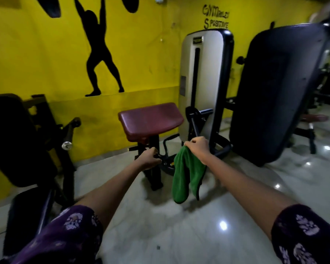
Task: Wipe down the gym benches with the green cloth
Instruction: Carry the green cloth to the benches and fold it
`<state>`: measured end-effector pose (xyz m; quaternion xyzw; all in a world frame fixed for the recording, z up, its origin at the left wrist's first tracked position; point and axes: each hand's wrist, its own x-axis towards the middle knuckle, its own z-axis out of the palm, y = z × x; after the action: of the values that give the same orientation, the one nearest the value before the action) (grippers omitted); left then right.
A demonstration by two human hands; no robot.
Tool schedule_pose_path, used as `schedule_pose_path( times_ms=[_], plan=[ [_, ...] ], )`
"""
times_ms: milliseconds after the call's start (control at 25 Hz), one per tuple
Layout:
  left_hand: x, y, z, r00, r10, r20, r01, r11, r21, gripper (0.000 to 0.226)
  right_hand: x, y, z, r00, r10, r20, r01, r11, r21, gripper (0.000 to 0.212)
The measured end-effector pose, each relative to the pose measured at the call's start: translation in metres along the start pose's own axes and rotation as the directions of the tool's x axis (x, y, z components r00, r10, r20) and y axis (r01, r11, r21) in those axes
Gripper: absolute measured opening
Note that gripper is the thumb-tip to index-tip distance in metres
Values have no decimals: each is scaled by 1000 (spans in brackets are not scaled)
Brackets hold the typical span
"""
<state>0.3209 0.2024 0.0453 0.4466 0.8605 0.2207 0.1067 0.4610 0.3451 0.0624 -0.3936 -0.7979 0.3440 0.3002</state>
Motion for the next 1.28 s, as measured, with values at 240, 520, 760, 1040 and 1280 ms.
schedule_pose_path(
  times_ms=[240, 520, 760, 1040, 1280],
  plan=[
    [-39, 52, 57, 983, 113, 145, -110, 994, -26, 46, -79, 56, -72, 976, 179, -123, -177, 984, 27, 42],
    [-48, 171, 131, 899, 325, 294, -320, 945, -67, 47, -135, 121, -175, 902, 314, -295, -316, 948, 40, 47],
    [-33, 305, 201, 808, 458, 370, -458, 884, -95, 52, -145, 201, -282, 821, 395, -413, -401, 913, 76, 42],
    [-19, 481, 280, 732, 589, 344, -580, 803, -141, 48, -142, 298, -435, 736, 405, -542, -458, 888, 40, 28],
    [-32, 616, 360, 608, 678, 413, -660, 721, -211, 49, -161, 384, -552, 625, 448, -639, -535, 842, 67, 42]
  ],
)
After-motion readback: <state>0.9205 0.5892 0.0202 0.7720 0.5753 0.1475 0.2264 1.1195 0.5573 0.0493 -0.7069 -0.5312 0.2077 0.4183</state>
